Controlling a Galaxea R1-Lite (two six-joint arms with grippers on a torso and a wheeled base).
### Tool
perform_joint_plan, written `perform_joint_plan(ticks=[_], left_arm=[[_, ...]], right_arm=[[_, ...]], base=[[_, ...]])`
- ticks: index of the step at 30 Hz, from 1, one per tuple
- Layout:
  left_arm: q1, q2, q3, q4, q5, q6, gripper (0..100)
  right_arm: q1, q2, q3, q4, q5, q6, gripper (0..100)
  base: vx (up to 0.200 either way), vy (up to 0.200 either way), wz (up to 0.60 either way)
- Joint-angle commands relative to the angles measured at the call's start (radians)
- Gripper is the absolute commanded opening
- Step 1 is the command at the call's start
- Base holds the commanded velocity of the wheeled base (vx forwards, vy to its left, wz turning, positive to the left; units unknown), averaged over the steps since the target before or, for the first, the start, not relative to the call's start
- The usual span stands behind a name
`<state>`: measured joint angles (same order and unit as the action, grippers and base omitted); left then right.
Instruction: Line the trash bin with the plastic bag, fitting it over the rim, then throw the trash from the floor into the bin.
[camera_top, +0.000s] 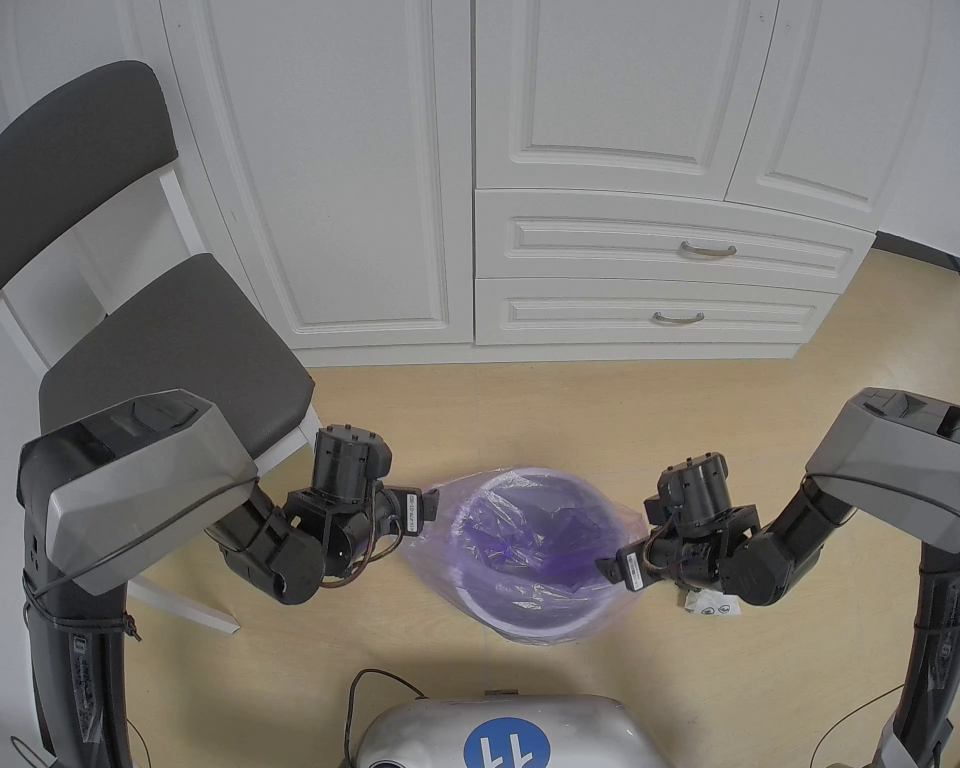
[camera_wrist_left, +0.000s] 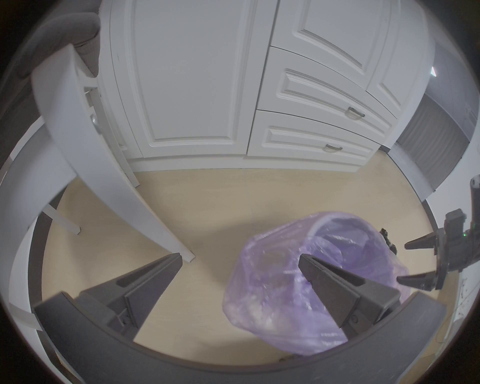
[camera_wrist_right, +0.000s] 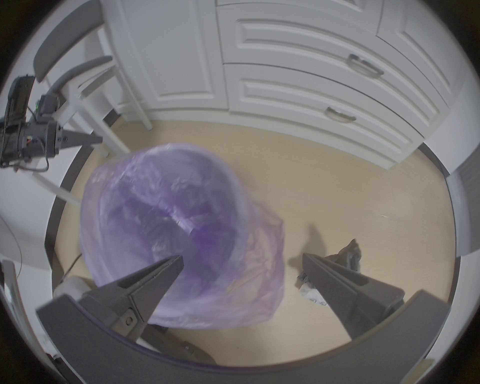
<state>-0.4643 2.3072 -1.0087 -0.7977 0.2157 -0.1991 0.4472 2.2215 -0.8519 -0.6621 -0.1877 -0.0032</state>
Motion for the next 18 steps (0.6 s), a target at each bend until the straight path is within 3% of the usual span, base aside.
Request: perform_joint_plan(ticks=[1, 7, 12, 18], left_arm=[[-0.034, -0.019, 0.084, -0.037, 0.002, 0.0, 100], [-0.037, -0.022, 0.104, -0.043, -0.001, -0.005, 100], [-0.04, -0.014, 0.127, -0.081, -0.003, -0.003, 100], [-0.047, 0.0, 0.139, -0.107, -0.003, -0.005, 100]], right_arm=[[0.036, 0.026, 0.065, 0.009, 0.007, -0.043, 100], [0.053, 0.014, 0.18, -0.001, 0.08, -0.169, 100], [0.076, 0.053, 0.195, 0.004, 0.082, -0.176, 100], [0.065, 0.158, 0.097, -0.002, 0.048, -0.141, 100]], base=[[0.0, 0.0, 0.0], [0.0, 0.0, 0.0], [0.0, 0.0, 0.0], [0.0, 0.0, 0.0]])
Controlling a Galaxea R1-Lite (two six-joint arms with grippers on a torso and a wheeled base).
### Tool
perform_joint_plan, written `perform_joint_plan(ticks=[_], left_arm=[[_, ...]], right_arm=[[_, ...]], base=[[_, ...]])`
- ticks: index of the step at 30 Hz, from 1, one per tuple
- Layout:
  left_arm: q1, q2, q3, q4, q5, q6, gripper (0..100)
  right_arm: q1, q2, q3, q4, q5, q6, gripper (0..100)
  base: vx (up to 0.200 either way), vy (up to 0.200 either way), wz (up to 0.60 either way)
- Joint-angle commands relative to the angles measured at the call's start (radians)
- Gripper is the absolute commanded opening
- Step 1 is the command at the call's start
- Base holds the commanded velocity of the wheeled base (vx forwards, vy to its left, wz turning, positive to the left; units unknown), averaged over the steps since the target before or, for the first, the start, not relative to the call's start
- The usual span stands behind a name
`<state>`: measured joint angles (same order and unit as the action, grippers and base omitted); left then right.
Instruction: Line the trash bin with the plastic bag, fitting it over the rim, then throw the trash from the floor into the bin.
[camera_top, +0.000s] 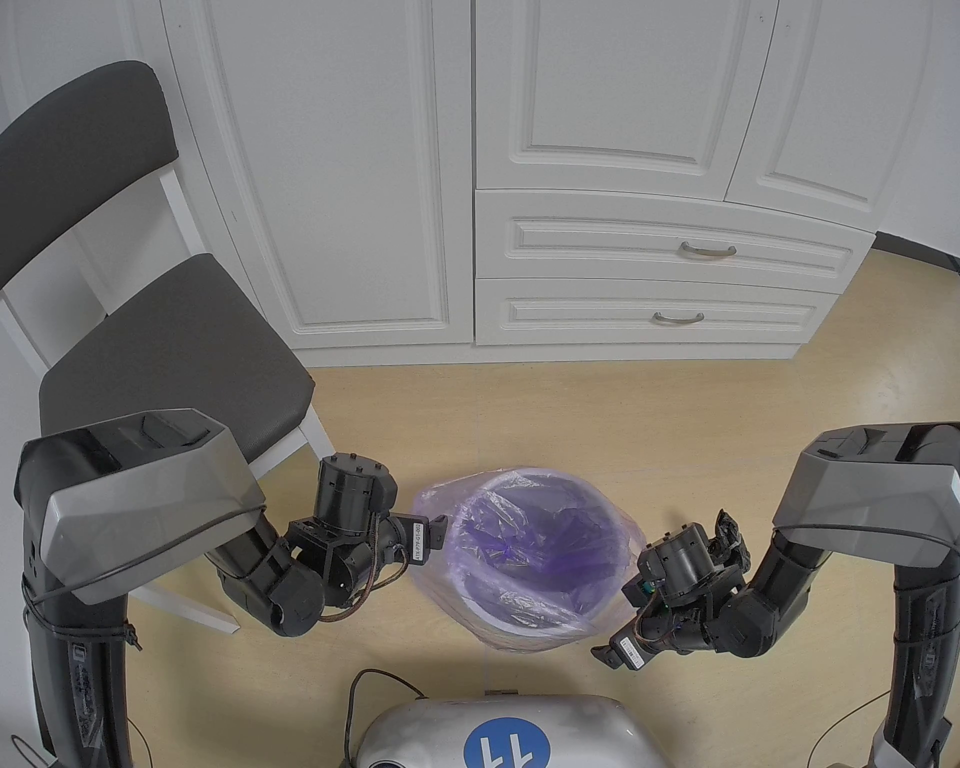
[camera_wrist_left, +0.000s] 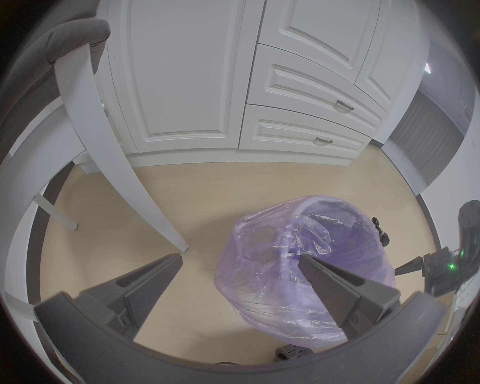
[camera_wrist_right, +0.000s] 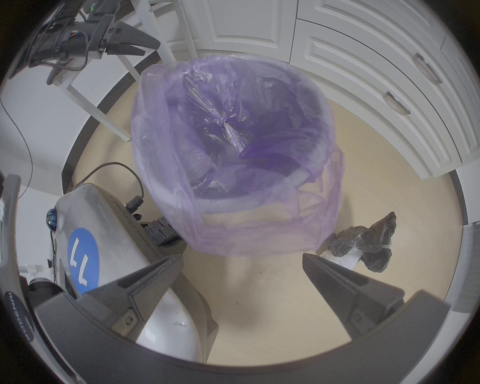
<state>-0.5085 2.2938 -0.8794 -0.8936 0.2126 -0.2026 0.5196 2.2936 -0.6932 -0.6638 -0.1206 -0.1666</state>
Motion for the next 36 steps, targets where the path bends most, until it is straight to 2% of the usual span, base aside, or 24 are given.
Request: perform_joint_plan(ticks=[1, 2, 5, 12, 18, 25, 36], left_arm=[[-0.002, 0.013, 0.01, -0.011, 0.001, -0.001, 100], [0.002, 0.013, 0.01, -0.013, 0.001, -0.001, 100], [0.007, 0.012, 0.011, -0.013, 0.002, -0.003, 100], [0.013, 0.01, 0.011, -0.033, 0.008, -0.031, 100], [0.033, -0.004, 0.051, -0.082, 0.008, -0.041, 100], [0.047, -0.025, 0.111, -0.177, 0.01, -0.043, 100], [0.062, -0.054, 0.149, -0.235, 0.008, -0.069, 100]], right_arm=[[-0.007, 0.086, -0.062, 0.0, -0.019, 0.022, 100], [-0.01, 0.116, -0.101, 0.0, -0.047, 0.078, 100], [-0.018, 0.141, -0.143, 0.0, -0.054, 0.119, 100], [-0.081, 0.142, -0.212, 0.0, -0.093, 0.131, 100], [-0.161, 0.141, -0.293, 0.003, -0.09, 0.173, 100], [-0.191, 0.208, -0.456, 0.013, -0.079, 0.323, 100], [-0.233, 0.274, -0.657, 0.038, -0.077, 0.496, 100]], base=[[0.0, 0.0, 0.0], [0.0, 0.0, 0.0], [0.0, 0.0, 0.0], [0.0, 0.0, 0.0], [0.0, 0.0, 0.0], [0.0, 0.0, 0.0], [0.0, 0.0, 0.0]])
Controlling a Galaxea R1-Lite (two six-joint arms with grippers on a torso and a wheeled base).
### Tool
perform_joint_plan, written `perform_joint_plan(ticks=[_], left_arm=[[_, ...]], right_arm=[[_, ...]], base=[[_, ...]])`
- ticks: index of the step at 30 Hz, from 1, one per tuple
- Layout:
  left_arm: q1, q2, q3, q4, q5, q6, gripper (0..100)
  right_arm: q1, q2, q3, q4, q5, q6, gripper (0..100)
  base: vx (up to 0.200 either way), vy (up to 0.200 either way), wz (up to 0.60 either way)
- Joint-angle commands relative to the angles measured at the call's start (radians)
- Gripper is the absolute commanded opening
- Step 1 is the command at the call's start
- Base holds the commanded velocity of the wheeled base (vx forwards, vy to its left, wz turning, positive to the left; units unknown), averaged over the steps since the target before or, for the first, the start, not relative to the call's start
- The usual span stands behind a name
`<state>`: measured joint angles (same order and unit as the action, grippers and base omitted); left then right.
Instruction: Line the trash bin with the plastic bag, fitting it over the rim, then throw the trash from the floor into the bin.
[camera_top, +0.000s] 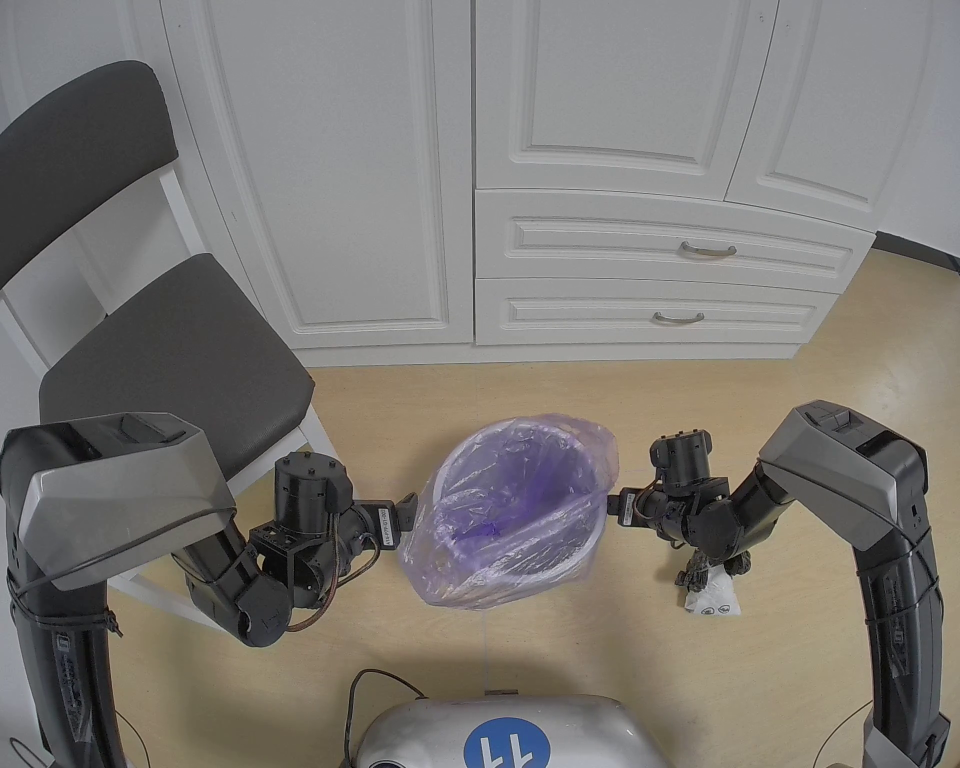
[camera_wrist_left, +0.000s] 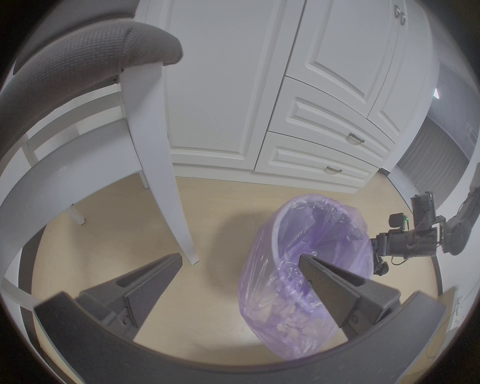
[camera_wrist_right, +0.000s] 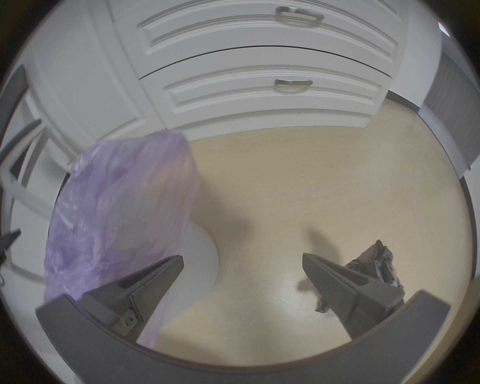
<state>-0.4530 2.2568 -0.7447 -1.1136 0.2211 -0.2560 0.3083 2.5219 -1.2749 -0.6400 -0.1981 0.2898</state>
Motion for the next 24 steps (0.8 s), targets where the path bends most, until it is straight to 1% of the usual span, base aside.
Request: perform_joint_plan(ticks=[1, 4, 9, 10, 12, 15, 16, 18, 19, 21, 24], left_arm=[[0.007, -0.019, 0.015, -0.015, 0.0, -0.02, 100], [0.007, -0.025, 0.021, -0.015, 0.0, -0.031, 100], [0.005, -0.029, 0.028, -0.022, 0.0, -0.034, 100], [0.004, -0.029, 0.031, -0.023, 0.0, -0.034, 100], [0.002, -0.029, 0.033, -0.023, 0.0, -0.034, 100], [0.005, -0.031, 0.033, -0.023, 0.0, -0.034, 100], [0.007, -0.031, 0.033, -0.023, 0.001, -0.034, 100], [0.007, -0.036, 0.033, -0.023, 0.001, -0.034, 100], [0.008, -0.042, 0.034, -0.023, 0.001, -0.034, 100], [0.007, -0.045, 0.036, -0.023, 0.001, -0.034, 100], [0.005, -0.049, 0.042, -0.025, 0.001, -0.034, 100]], right_arm=[[-0.026, 0.052, -0.093, 0.022, 0.002, 0.058, 100], [-0.044, 0.06, -0.124, 0.042, 0.02, 0.088, 100], [-0.075, 0.046, -0.092, 0.057, 0.037, 0.065, 100], [-0.094, 0.028, -0.063, 0.065, 0.048, 0.015, 100], [-0.121, -0.002, -0.038, 0.065, 0.051, -0.049, 100], [-0.135, -0.066, 0.0, 0.066, 0.051, -0.07, 100], [-0.135, -0.121, 0.025, 0.068, 0.051, -0.072, 100], [-0.123, -0.176, 0.057, 0.069, 0.055, -0.07, 100], [-0.104, -0.226, 0.088, 0.082, 0.062, -0.069, 100], [-0.043, -0.282, 0.118, 0.112, 0.075, -0.044, 100], [0.04, -0.318, 0.111, 0.163, 0.082, 0.065, 100]], base=[[0.0, 0.0, 0.0], [0.0, 0.0, 0.0], [0.0, 0.0, 0.0], [0.0, 0.0, 0.0], [0.0, 0.0, 0.0], [0.0, 0.0, 0.0], [0.0, 0.0, 0.0], [0.0, 0.0, 0.0], [0.0, 0.0, 0.0], [0.0, 0.0, 0.0], [0.0, 0.0, 0.0]])
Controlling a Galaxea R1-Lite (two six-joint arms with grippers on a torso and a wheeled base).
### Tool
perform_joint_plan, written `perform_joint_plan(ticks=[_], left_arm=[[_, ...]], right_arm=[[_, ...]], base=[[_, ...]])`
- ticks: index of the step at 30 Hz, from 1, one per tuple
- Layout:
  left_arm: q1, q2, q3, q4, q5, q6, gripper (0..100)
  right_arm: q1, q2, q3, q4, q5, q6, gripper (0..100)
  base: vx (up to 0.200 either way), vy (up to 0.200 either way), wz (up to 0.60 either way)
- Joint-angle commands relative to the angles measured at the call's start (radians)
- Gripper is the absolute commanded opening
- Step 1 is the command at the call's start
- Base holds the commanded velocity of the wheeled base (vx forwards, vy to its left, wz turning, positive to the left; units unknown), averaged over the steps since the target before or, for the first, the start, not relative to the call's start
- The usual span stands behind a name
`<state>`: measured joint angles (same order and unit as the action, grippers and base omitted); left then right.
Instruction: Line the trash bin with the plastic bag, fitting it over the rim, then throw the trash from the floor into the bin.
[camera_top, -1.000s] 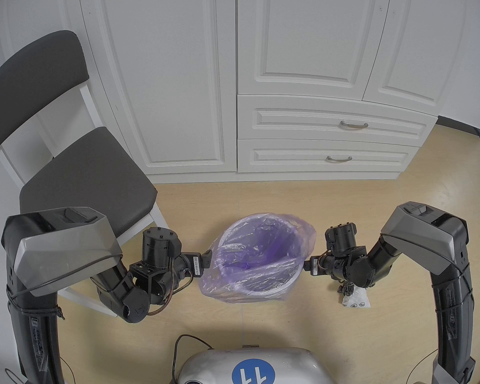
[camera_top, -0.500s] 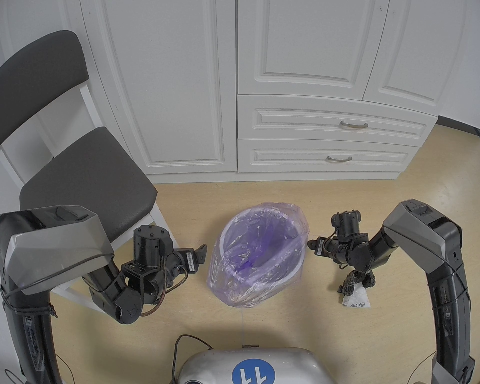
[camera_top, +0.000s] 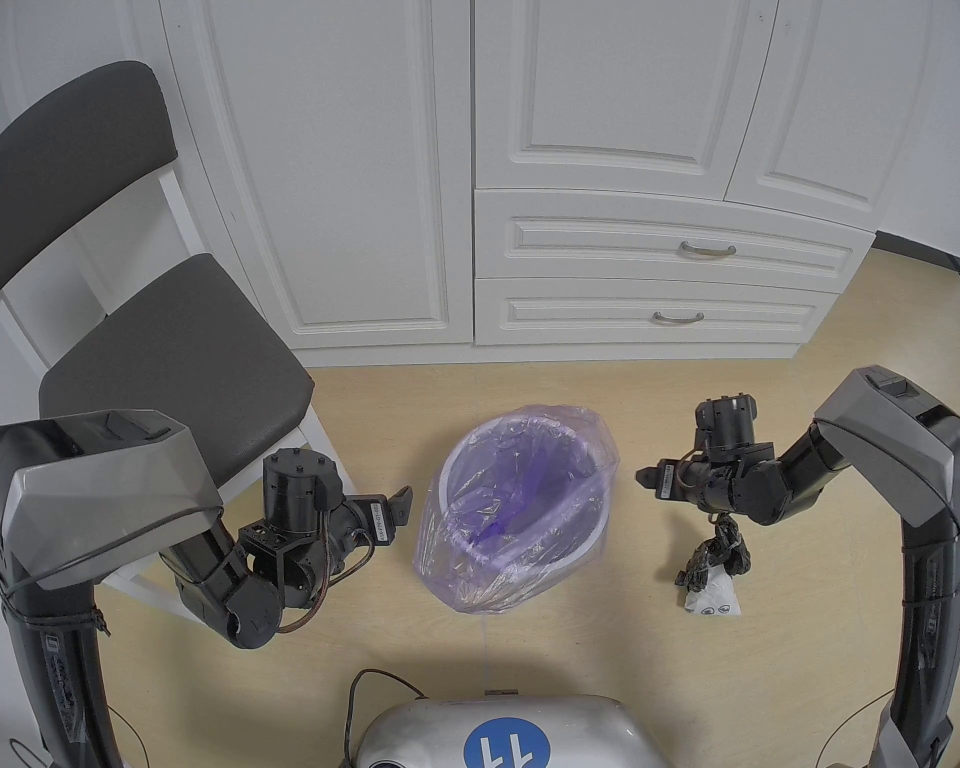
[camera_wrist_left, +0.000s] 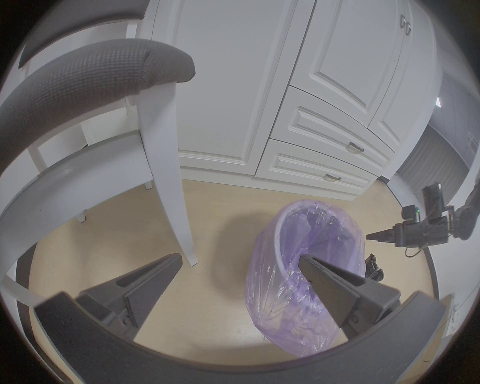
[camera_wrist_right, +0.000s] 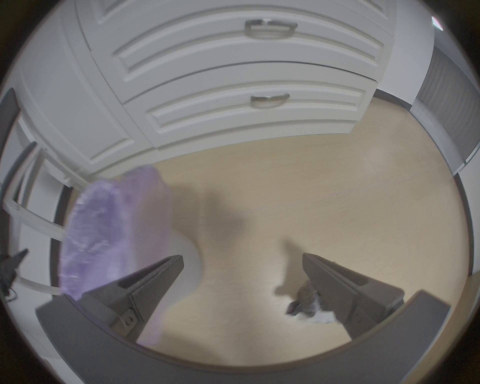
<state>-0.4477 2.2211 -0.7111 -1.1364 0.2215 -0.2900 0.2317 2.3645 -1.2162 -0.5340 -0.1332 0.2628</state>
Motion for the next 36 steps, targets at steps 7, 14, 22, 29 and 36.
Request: perform_joint_plan(ticks=[7, 14, 22, 29, 36], left_arm=[[-0.006, -0.014, 0.048, -0.054, 0.001, 0.0, 100], [0.0, 0.0, 0.07, -0.1, -0.001, 0.002, 100], [0.003, 0.0, 0.068, -0.106, -0.002, 0.0, 100], [0.003, 0.006, 0.084, -0.157, -0.01, 0.0, 100], [0.014, 0.012, 0.108, -0.172, -0.01, 0.002, 100]], right_arm=[[0.247, -0.048, -0.108, 0.195, -0.002, 0.302, 100], [0.273, 0.082, -0.243, 0.256, -0.131, 0.357, 100], [0.287, 0.139, -0.301, 0.259, -0.204, 0.358, 100], [0.276, 0.116, -0.295, 0.278, -0.244, 0.343, 100], [0.198, -0.005, -0.186, 0.345, -0.23, 0.219, 100]], base=[[0.0, 0.0, 0.0], [0.0, 0.0, 0.0], [0.0, 0.0, 0.0], [0.0, 0.0, 0.0], [0.0, 0.0, 0.0]])
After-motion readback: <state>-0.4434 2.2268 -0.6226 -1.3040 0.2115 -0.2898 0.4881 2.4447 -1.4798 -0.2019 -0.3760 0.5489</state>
